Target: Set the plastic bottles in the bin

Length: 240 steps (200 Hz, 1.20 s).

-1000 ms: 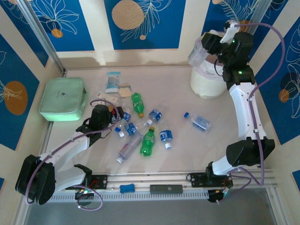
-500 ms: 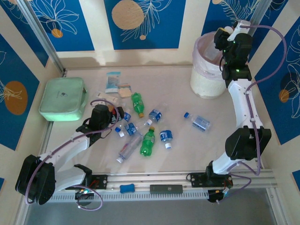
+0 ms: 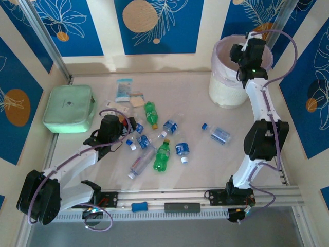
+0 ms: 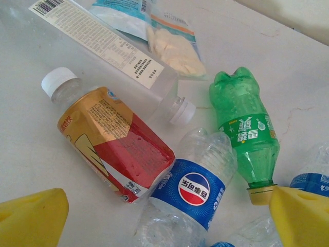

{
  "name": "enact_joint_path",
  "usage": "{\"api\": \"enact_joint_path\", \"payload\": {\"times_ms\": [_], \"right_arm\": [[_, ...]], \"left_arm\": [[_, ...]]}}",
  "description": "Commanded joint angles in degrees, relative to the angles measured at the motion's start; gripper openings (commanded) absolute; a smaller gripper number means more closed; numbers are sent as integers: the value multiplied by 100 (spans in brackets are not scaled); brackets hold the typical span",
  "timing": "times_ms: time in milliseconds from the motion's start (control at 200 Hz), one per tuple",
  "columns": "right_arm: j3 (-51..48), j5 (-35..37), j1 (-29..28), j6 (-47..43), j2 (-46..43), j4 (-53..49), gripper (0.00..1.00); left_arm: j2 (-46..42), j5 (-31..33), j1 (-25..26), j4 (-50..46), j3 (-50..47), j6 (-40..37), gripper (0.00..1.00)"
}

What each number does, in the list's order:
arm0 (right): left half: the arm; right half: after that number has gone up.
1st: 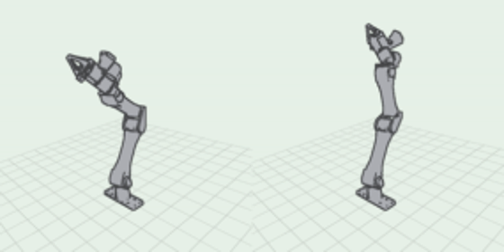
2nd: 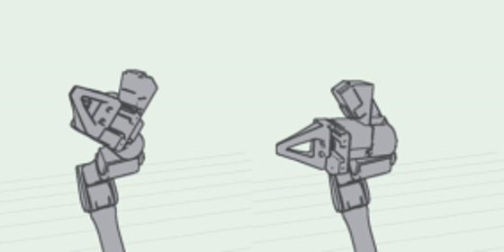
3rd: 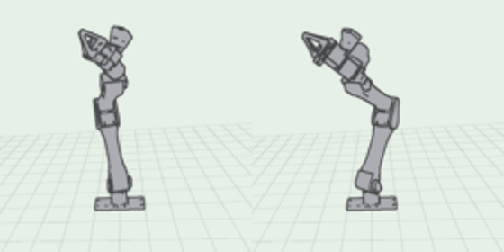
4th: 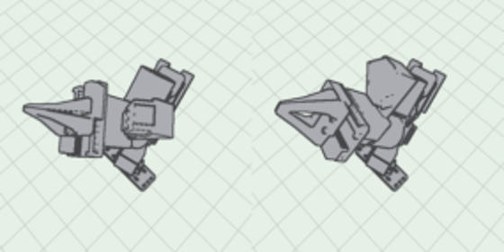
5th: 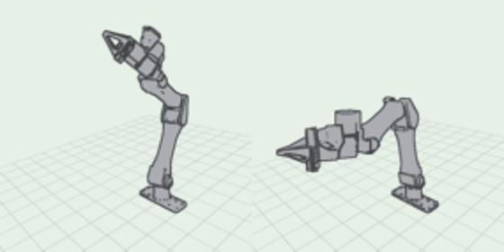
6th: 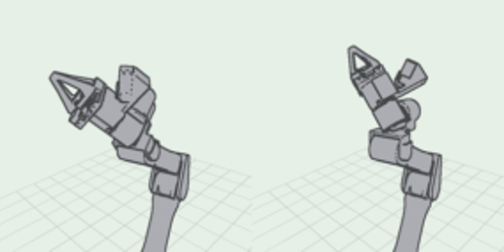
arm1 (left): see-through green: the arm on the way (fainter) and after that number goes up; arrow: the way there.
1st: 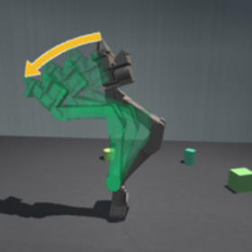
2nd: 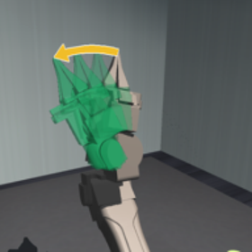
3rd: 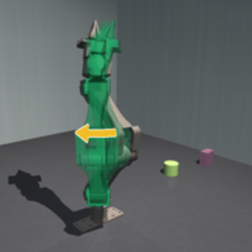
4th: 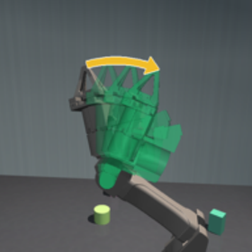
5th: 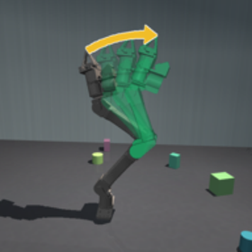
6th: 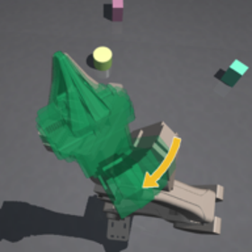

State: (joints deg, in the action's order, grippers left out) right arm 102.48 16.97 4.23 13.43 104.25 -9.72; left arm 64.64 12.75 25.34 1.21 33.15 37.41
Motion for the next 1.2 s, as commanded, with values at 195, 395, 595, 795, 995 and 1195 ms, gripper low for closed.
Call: {"api": "enact_joint_path", "payload": {"times_ms": [195,395,595,795,995,1195], "right_arm": [[1287,-132,37,-8,744,-1356,40],[1524,-134,34,118,721,-1498,61],[1799,-277,9,307,447,-1829,74],[1104,-727,-203,522,-347,-1714,76],[-555,-864,-813,606,-1507,-1621,78],[-2206,-876,-1456,1067,-2307,-1901,80]], "left_arm": [[-112,-63,-38,20,1,82,100],[-92,-72,-38,67,-7,75,100],[-108,-38,-38,122,-19,74,100],[-42,-142,-38,372,-36,-12,100],[307,-459,-4,909,118,-218,100],[695,-657,151,1187,397,-498,100]]}}
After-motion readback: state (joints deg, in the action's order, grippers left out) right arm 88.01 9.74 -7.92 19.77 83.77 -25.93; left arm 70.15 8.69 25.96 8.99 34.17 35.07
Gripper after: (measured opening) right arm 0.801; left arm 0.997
